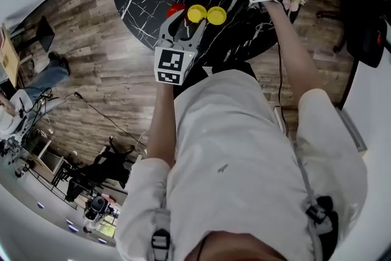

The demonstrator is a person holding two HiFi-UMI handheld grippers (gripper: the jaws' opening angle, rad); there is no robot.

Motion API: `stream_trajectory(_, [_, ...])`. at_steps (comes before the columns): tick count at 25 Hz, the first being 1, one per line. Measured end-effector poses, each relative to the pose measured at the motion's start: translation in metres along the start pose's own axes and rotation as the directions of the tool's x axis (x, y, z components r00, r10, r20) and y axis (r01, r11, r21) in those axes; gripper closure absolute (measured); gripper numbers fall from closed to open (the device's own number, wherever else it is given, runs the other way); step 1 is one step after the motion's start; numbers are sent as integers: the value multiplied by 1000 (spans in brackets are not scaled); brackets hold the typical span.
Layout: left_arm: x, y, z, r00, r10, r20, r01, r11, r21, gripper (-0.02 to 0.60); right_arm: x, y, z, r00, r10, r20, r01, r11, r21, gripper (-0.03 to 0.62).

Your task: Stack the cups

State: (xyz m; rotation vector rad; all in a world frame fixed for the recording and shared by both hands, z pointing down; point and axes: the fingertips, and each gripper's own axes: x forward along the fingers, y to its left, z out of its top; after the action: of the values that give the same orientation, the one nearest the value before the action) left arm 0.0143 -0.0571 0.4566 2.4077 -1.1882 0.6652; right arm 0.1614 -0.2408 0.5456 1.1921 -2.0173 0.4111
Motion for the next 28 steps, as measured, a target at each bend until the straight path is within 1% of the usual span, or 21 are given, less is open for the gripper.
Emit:
stream_trajectory(3, [1,1,-2,1000,1,-7,-1,1000,-7,368,10,-7,0,1000,-8,-3,8,999,40,349])
stream_trajectory(10, [2,5,-7,1000,10,-24,-10,1000,-22,368,33,-16,-4,1000,-6,-30,9,995,96,350])
stream_trajectory(17, [-2,9,-9,999,19,-28,-20,999,-33,367,45,-16,-12,998,-13,-62,20,993,117,359])
stream_trajectory(21, [-2,12,-11,999,22,-30,-23,999,-33,368,48,-19,-10,998,-31,-55,36,994,103,378])
stream_trajectory(24, [-2,12,-12,999,20,-29,-21,999,-32,368,51,-19,-16,997,-30,-73,38,994,107,389])
stream_trajectory(28, [-3,12,-11,1000,17,-25,-18,999,-31,368,50,-22,-13,997,-42,-65,48,994,100,391])
